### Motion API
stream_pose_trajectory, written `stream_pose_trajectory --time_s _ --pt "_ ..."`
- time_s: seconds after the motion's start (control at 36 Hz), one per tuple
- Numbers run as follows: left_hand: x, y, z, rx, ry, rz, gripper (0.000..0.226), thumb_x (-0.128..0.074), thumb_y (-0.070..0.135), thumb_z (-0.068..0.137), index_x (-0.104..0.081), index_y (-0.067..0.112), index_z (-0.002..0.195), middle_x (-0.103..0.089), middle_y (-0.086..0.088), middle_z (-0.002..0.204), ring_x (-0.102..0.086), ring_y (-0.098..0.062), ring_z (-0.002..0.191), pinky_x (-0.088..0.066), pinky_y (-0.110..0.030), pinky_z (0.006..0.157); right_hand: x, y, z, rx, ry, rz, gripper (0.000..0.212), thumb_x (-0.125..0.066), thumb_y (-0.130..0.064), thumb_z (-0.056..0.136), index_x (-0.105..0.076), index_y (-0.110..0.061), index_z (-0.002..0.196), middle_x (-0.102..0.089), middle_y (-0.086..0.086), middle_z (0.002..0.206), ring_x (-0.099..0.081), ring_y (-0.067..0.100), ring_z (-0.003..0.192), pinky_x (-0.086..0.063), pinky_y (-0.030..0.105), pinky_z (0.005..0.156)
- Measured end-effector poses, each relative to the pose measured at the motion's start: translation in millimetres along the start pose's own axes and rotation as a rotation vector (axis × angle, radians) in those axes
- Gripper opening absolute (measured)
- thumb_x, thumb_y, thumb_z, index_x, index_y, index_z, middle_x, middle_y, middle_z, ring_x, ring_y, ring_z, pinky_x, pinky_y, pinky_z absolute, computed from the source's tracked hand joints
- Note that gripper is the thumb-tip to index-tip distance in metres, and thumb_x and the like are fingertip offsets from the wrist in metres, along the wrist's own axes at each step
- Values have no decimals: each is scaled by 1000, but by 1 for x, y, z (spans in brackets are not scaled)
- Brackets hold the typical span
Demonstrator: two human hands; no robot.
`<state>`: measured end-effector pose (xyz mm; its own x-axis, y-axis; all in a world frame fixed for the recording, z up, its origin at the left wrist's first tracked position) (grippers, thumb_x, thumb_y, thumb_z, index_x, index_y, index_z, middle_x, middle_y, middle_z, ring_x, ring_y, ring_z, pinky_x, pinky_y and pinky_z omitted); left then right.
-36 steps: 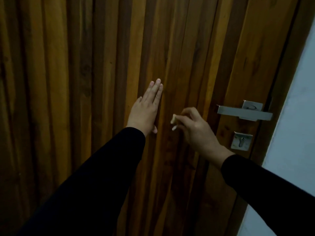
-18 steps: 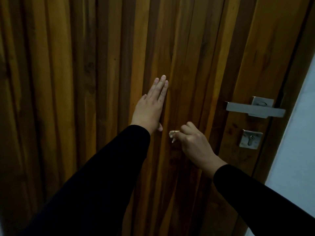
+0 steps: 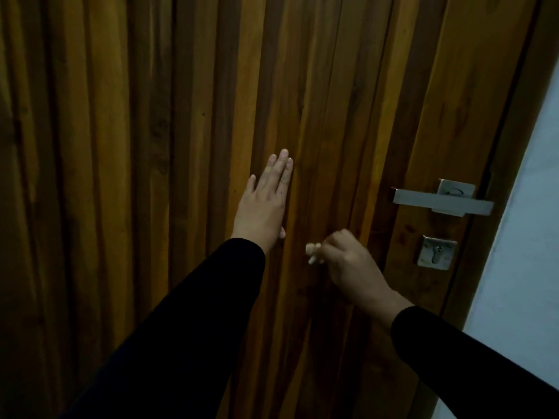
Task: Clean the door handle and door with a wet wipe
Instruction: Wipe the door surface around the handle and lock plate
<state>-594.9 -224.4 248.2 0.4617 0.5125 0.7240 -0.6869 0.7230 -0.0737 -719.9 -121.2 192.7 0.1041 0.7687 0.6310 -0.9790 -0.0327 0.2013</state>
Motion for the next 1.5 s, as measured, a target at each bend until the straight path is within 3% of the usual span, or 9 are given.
stream_pose_trajectory --time_s 0.11,0.22,0.42,0.58,0.78,0.97,1.11,1.28,1.5 --pt "0 1 -2 -3 -3 10 124 -76 26 75 23 11 146 31 -6 153 22 -21 142 0 -39 116 19 4 29 -121 163 46 16 -56 -9 87 -68 -1 94 -59 16 91 -56 24 78 -50 27 56" --pt "-2 1 -2 6 -9 25 122 -75 27 76 24 11 146 32 -6 152 22 -22 142 1 -40 115 12 4 46 -195 149 30 13 -68 2 77 -70 -4 89 -60 10 87 -51 21 78 -38 23 62" --pt "-5 0 -2 7 0 10 120 -74 28 78 24 12 146 37 -3 147 26 -19 139 3 -39 114 -13 -8 22 11 70 -146 6 -74 -3 74 -70 -8 74 -53 3 68 -37 13 67 -26 22 55" --pt "-7 0 -2 18 -5 21 122 -75 30 77 25 13 145 40 -2 144 26 -19 138 2 -40 115 -32 -14 -6 127 -33 -122 3 -69 -8 74 -69 -9 71 -55 2 69 -44 15 65 -30 19 53" --pt "-7 0 -3 13 4 35 119 -72 28 80 26 12 145 40 -2 144 23 -20 142 2 -40 114 -44 -6 -38 160 -148 -133 33 -41 -19 88 -71 -12 76 -54 -2 72 -41 10 66 -30 17 57" --pt "-10 -1 -3 13 8 27 116 -71 27 81 26 12 144 34 -4 151 21 -21 142 1 -40 115 -33 -1 -41 59 -84 -51 32 -42 -22 86 -68 -12 71 -54 -1 71 -40 7 68 -28 12 54" --pt "-9 0 -4 14 11 23 118 -72 28 80 25 12 145 34 -4 151 21 -20 142 0 -40 115 -21 0 -17 -17 -4 20 25 -48 -21 90 -69 -8 85 -56 6 81 -47 16 71 -44 23 50" --pt "-8 1 -4 13 11 21 120 -74 31 78 24 12 145 39 -2 144 21 -21 142 0 -40 115 -32 -9 -5 -39 -25 -53 6 -67 -5 81 -70 -9 85 -52 4 76 -33 10 71 -14 8 54" --pt "-9 -1 -4 5 12 -16 115 -71 24 81 22 13 146 30 -4 153 21 -19 142 3 -39 114 -57 -25 -30 170 -143 -58 3 -69 -7 78 -68 -7 75 -52 2 71 -42 14 65 -35 19 47"
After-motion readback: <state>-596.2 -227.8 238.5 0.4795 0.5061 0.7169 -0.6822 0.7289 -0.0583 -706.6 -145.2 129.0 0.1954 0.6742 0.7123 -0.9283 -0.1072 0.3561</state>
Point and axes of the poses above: each hand's wrist, its own z-axis towards the middle knuckle, its own x-axis out of the back of the hand, y = z × x, the point moved 3 cm from there along z, towards the middle knuckle
